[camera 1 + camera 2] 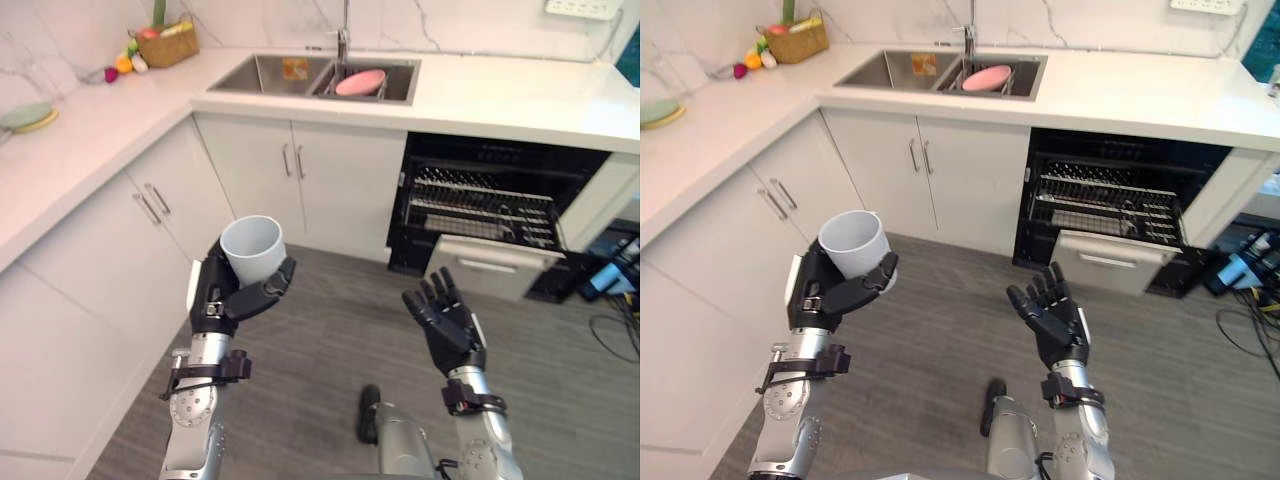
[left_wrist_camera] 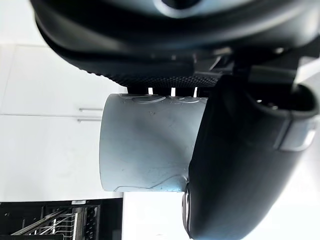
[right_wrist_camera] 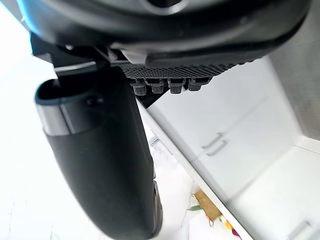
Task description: Walk over to the sink, pick up the cup, carry it to the dishwasher, place the cup inside the dishwasher, then close the dishwasher door
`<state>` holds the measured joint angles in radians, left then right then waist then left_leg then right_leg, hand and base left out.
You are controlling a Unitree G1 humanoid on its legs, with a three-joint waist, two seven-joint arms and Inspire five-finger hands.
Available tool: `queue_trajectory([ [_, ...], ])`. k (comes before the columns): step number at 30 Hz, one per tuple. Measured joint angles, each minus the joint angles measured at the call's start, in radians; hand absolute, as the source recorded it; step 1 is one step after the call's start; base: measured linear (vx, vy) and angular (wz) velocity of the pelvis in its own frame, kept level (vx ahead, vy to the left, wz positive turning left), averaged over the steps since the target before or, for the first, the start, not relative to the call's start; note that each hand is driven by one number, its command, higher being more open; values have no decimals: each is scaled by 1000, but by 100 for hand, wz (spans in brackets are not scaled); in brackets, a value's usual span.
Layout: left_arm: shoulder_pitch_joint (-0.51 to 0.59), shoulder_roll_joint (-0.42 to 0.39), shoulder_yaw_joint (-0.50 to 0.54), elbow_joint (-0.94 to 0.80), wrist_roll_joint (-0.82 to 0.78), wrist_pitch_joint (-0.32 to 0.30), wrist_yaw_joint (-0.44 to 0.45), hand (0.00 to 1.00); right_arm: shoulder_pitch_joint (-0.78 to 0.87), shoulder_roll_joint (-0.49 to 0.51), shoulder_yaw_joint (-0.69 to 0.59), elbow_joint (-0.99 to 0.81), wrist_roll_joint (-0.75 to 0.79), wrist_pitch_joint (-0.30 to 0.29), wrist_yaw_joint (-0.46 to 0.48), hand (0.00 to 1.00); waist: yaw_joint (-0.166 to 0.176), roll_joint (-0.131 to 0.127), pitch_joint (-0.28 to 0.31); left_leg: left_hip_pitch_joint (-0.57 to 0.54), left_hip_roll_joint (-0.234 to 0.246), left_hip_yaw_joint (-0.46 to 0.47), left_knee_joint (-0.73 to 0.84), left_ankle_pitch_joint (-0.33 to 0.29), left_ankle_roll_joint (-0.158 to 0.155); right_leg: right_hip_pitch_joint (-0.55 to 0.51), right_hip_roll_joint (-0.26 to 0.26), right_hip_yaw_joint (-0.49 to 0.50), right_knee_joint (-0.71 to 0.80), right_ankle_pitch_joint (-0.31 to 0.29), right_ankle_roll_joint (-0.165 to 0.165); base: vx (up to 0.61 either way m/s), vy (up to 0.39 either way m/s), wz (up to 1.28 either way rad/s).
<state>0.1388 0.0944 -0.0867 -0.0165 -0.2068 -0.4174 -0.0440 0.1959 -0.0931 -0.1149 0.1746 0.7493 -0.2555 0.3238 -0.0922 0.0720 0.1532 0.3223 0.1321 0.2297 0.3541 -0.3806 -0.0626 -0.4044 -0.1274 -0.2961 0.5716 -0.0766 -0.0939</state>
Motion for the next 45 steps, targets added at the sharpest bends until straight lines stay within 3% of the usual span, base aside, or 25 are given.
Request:
queue_trajectory([
  [2,-25,-8,-39,21,37,0,2,0,17,20,-10,-73,4,1,-20,100,-8,1,1,-59,49,-25,218,60,-35,33,11,-13,63,-88,-2,536,-165,-3],
  [3,-25,-21,-68,25,74,0,3,0,27,29,-19,-124,7,1,-22,100,-9,3,2,-124,80,-40,404,190,-70,71,25,-3,78,-131,-3,523,-115,-26],
  [4,-23,-34,-95,25,107,-1,2,0,40,31,-26,-172,12,0,-19,100,-5,14,-2,-204,115,-59,586,372,-115,115,44,8,68,-170,-12,523,-80,-30],
  [6,-24,-44,-129,22,132,-1,0,0,50,38,-40,-211,13,-7,-11,100,-7,30,-10,-328,162,-59,825,366,-111,183,70,11,39,-205,-20,534,-9,-24],
  [8,-24,-41,-142,20,142,-1,-1,0,62,51,-46,-234,14,-8,-3,100,-7,26,-5,-448,196,-4,922,264,-33,333,97,32,-60,-213,-10,569,10,-32],
  [10,-24,-40,-141,12,141,-1,1,0,56,55,-44,-242,14,-8,5,100,3,18,-8,-500,200,63,796,203,16,391,95,68,-121,-203,8,376,31,-55],
  [11,-28,-39,-144,6,142,-1,3,0,42,52,-36,-242,14,-8,5,100,20,18,-13,-523,182,90,602,176,31,412,80,101,-147,-200,12,437,105,-92],
  [14,-31,-41,-157,-3,144,-1,-1,0,-4,30,-8,-214,14,-9,-7,100,53,14,-13,-527,64,-68,35,203,-2,422,29,212,-152,-201,28,422,209,-95],
  [15,-27,-38,-157,-14,129,2,-10,0,-15,18,-3,-202,14,-9,-10,100,56,13,-13,-527,55,-103,-66,244,-13,422,16,247,-154,-204,57,471,355,-127],
  [16,-24,-35,-156,-26,83,2,-48,0,-18,11,2,-186,14,-10,-14,100,55,14,-15,-528,53,-108,-156,326,-18,433,-5,291,-154,-234,132,477,393,-101],
  [18,-17,-39,-157,-27,57,-2,-98,0,-4,-2,-17,-176,15,-11,-17,100,52,39,-31,-522,48,-120,-158,447,-13,452,-15,329,-156,-284,205,405,446,-95],
  [19,-15,-29,-154,-22,47,-4,-111,0,-6,9,-22,-151,16,-15,-15,100,50,17,-38,-523,30,-106,-114,437,-26,462,-43,351,-154,-304,224,373,489,-75],
  [20,-11,-4,-156,-19,43,-1,-126,0,20,33,-35,-141,17,-15,-21,100,32,-30,-50,-529,-22,-93,-64,374,-7,463,-103,346,-155,-297,245,327,456,-38],
  [22,-26,25,-154,-19,41,-1,-143,0,53,63,-60,-139,52,-19,-23,100,13,-82,-53,-535,-82,-54,-7,299,34,432,-181,345,-90,-263,285,319,415,-18],
  [26,-37,27,-135,-40,41,-1,-143,0,55,87,-91,-131,51,-19,-28,100,7,-83,-51,-445,-111,12,19,217,100,303,-265,299,197,-53,237,300,358,-38],
  [27,-37,31,-133,-64,41,-1,-128,0,49,88,-84,-115,51,-18,-27,100,10,-78,-48,-380,-105,45,-23,208,113,292,-291,236,244,-28,217,245,271,-84],
  [28,-36,33,-115,-101,40,-4,-107,0,37,88,-70,-101,52,-14,-22,100,19,-69,-48,-326,-90,85,-79,208,113,253,-289,147,269,-73,182,277,297,-99],
  [30,-35,35,-94,-158,38,-31,-63,0,18,87,-60,-99,52,0,-5,100,31,-53,-48,-276,-62,155,-135,211,107,211,-261,-36,201,-131,178,167,140,-119],
  [32,-36,41,-76,-189,32,-69,-40,0,-2,86,-56,-100,52,4,9,100,30,-58,-52,-247,-62,218,-169,212,105,196,-228,-189,62,-124,158,144,56,-107],
  [33,-36,44,-70,-191,33,-84,-25,0,-15,83,-57,-101,52,5,10,100,26,-71,-59,-236,-80,251,-174,209,100,176,-204,-251,-24,-53,99,126,8,-74],
  [34,-36,42,-70,-188,33,-87,-18,0,-19,75,-57,-104,52,6,10,100,22,-72,-62,-232,-89,255,-174,203,94,176,-205,-279,-43,-66,76,179,-1,-101],
  [36,-67,16,-90,-169,47,-87,15,0,-44,21,-58,-105,51,16,8,100,15,-37,-55,-230,-77,250,-173,168,72,167,-175,-257,-66,-70,70,149,2,-77],
  [41,-165,6,-198,-91,81,-83,23,0,-43,10,-94,-122,53,14,1,100,-18,-40,-48,-235,-60,246,-100,116,58,176,-166,-242,-55,-107,95,49,8,-12],
  [43,-161,10,-216,-75,88,-82,25,0,-36,14,-88,-123,55,14,3,100,-8,-37,-46,-279,-24,236,63,90,24,182,-167,-219,-44,-137,95,8,-47,-25],
  [45,-156,7,-231,-63,89,-82,26,0,-34,6,-87,-132,55,15,10,100,7,-1,-36,-395,75,183,377,103,3,206,-127,-207,-53,-148,91,-13,-75,-40],
])
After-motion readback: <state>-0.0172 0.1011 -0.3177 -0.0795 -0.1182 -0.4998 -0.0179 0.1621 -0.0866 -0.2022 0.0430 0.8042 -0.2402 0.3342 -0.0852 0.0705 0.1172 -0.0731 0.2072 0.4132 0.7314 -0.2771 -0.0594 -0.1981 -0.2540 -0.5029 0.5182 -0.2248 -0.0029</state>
